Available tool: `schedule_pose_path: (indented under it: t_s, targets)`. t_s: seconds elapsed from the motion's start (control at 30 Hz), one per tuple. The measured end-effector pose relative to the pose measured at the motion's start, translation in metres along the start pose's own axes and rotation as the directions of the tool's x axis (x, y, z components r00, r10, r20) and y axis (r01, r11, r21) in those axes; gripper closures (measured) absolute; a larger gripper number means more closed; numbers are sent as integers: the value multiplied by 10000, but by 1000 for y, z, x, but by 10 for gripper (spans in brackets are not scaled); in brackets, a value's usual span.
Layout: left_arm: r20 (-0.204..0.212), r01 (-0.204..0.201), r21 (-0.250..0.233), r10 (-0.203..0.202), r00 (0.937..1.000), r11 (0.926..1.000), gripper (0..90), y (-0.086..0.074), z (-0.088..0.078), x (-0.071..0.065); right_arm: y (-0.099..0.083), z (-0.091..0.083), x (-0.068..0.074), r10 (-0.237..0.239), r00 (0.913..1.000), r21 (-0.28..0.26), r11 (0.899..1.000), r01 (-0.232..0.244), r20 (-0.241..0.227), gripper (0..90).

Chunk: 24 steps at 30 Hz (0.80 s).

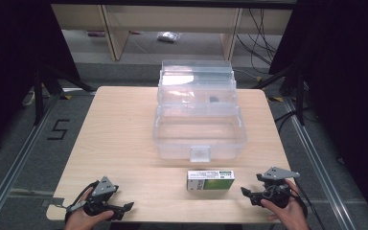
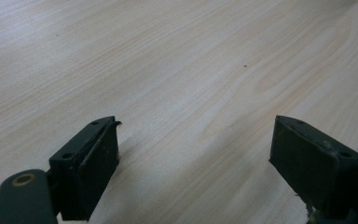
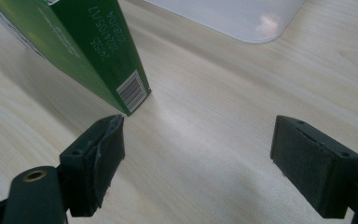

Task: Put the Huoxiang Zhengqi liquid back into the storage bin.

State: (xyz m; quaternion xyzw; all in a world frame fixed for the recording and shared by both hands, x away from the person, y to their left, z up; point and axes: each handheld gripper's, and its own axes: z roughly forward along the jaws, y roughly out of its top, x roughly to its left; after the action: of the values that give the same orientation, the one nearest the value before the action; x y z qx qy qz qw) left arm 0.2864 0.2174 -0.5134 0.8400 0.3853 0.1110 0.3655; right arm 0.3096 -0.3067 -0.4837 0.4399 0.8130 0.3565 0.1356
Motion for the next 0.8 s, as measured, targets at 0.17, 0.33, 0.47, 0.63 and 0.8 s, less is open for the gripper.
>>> schedule_pose_path:
  t_s: [0.17, 0.33, 0.47, 0.63, 0.8]
  targets:
    - [-34, 40, -17, -40, 10000, 10000, 150, 0, 0, 0, 2, -1, -3, -588, 9982, -136, 9982, 587, -102, 206]
    - [-102, -22, 28, 22, 9999, 10000, 150, 0, 0, 1, 9, -9, 1, -653, 9948, -305, 9975, 631, -783, 207]
    - [-111, -21, 34, 22, 9999, 10000, 150, 0, 1, 1, 21, -16, 5, -1342, 9875, -263, 9908, 1324, -824, 182]
    - [-107, -9, 41, 10, 9999, 10000, 150, 0, 1, 1, 33, -20, 12, -1772, 9796, -184, 9842, 1763, -948, 178]
    - [-109, 33, 24, -32, 9999, 10000, 150, 0, 1, 1, 45, -24, 18, -2272, 9679, -144, 9738, 2269, -1078, 186]
